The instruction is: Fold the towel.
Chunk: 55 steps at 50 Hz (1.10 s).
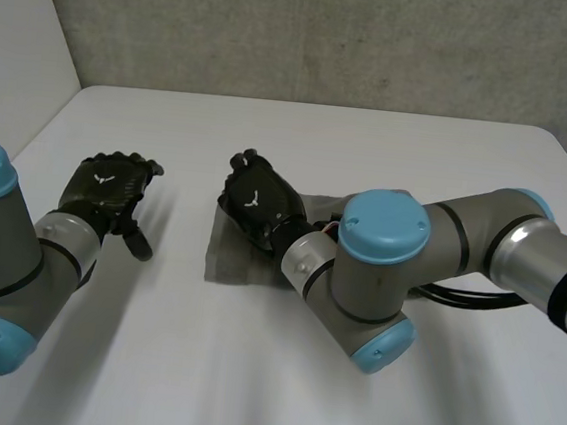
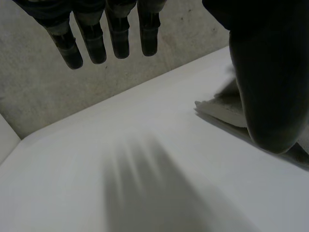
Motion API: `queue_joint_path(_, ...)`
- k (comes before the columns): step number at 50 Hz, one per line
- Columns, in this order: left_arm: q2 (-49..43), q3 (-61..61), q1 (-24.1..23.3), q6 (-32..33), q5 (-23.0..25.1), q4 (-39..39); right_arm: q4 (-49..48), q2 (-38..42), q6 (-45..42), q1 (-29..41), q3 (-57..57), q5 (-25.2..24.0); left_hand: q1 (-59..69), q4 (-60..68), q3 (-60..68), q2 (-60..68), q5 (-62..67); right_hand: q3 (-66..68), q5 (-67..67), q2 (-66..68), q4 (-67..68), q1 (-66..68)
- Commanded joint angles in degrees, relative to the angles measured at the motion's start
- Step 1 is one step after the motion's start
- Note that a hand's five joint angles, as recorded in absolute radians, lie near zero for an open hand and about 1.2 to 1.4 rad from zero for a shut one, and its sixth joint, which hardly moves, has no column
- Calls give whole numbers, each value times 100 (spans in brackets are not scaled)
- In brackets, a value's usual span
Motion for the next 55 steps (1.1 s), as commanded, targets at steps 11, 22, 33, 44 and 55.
queue_joint_path(11, -261, 776, -671, -1, 0, 93, 749, -2056, 2664, -1340, 1556, -7, -538, -322, -240, -288, -180, -290, -3086, -2924, -444, -3078)
queue_joint_path(22, -982, 1611, -1506, 7, 0, 84, 1111, -2374, 3001, -2720, 2883, -420, -521, -322, -240, -271, -163, -290, -3086, -2924, -444, -3078)
queue_joint_path(33, -1659, 1857, -1884, 69, -9, 84, 277, -2242, 2860, -3222, 3675, -710, -504, -322, -240, -254, -146, -290, -1282, -1120, -444, -1274)
queue_joint_path(44, -1597, 1620, -1690, 7, -79, 31, 206, -1601, 2606, -3249, 3517, -728, -521, -322, -240, -271, -163, -290, 888, 1050, -444, 896)
queue_joint_path(55, -877, 1066, -1251, -10, -149, 40, 241, -1671, 2377, -3240, 3271, -702, -571, -322, -240, -321, -213, -290, 3914, 4076, -444, 3922)
